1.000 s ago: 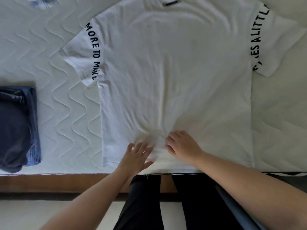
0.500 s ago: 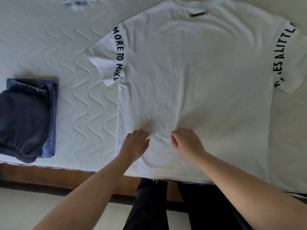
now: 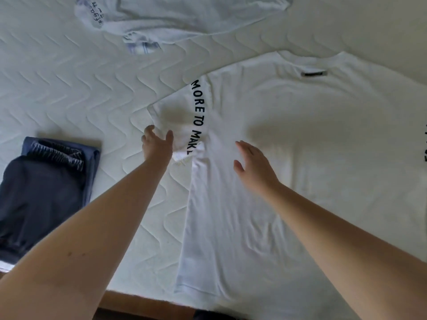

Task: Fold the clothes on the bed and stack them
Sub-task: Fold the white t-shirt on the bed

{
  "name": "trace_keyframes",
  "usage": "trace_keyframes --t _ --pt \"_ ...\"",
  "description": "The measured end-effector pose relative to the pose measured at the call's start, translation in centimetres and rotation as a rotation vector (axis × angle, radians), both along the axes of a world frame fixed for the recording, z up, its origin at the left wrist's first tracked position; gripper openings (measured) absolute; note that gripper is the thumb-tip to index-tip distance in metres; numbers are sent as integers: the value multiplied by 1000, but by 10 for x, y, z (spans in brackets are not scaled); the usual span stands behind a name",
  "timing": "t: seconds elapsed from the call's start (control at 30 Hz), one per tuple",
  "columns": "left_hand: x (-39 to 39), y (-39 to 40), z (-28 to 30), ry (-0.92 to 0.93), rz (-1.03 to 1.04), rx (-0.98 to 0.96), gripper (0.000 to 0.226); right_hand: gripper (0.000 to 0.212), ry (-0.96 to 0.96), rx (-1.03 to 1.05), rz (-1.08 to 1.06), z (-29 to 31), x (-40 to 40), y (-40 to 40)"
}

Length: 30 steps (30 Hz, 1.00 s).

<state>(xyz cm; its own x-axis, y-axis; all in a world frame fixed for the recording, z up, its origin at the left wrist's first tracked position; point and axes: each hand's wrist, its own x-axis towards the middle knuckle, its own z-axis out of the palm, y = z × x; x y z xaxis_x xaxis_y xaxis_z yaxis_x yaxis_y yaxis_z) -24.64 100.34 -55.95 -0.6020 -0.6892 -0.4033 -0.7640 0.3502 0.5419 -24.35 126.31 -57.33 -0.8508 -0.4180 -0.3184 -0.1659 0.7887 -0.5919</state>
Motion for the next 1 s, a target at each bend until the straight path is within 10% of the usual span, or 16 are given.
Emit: trace_keyframes --t 0.1,0.3,1.0 --pt "-24 -16 -9 -86 212 184 75 61 -124 -127 -83 0 -24 -22" --pt "-47 -40 -22 3 383 564 33 61 -515 -571 -549 6 -76 -62" --pt "-84 96 67 363 -906 160 28 68 -851 -1204 -946 3 -139 -33"
